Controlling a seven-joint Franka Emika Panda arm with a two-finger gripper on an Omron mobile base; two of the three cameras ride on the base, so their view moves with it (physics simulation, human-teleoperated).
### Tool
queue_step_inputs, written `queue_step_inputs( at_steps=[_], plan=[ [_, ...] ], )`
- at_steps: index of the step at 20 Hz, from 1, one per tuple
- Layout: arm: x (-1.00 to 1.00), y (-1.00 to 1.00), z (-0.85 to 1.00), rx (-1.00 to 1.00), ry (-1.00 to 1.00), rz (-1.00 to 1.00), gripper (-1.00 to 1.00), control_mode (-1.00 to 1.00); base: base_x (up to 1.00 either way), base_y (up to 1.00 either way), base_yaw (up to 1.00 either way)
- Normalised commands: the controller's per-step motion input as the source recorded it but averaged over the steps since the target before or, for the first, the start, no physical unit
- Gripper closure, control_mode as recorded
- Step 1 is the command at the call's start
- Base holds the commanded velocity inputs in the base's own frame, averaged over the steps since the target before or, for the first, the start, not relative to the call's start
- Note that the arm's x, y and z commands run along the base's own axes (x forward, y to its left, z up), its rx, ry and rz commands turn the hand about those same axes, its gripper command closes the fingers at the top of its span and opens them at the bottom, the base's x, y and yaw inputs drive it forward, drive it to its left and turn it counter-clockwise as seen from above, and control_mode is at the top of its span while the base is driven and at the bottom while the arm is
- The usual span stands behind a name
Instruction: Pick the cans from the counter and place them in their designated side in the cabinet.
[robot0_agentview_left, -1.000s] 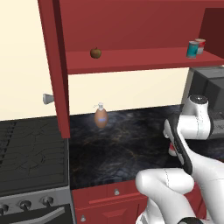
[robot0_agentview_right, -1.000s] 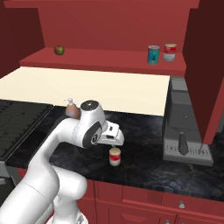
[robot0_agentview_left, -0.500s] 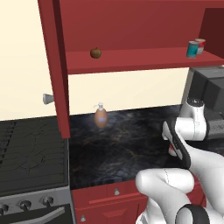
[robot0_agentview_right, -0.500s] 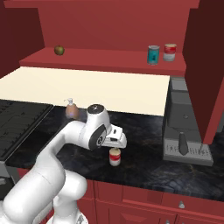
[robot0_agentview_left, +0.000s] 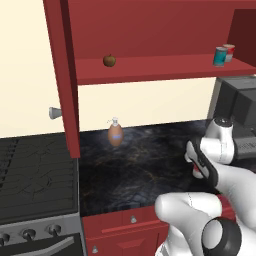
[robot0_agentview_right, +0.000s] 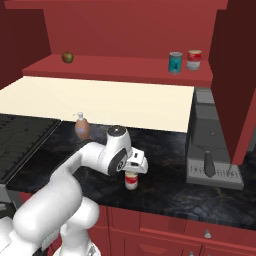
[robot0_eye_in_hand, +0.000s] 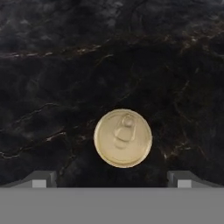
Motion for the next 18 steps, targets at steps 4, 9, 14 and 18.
queue_step_inputs(
  at_steps=[4, 9, 14, 18],
  plan=[
    [0.25, -0.04, -0.25, 0.01, 0.0, 0.0, -1.0, -1.0, 0.0, 0.0, 0.0],
    [0.22, -0.05, -0.26, 0.0, 0.01, 0.0, -1.0, -1.0, 0.0, 0.0, 0.0],
    [0.19, -0.11, -0.25, 0.0, 0.01, 0.0, -1.0, -1.0, 0.0, 0.0, 0.0],
    [0.17, -0.11, -0.25, 0.0, 0.0, 0.0, 1.0, -1.0, 0.0, 0.0, 0.0]
  ],
)
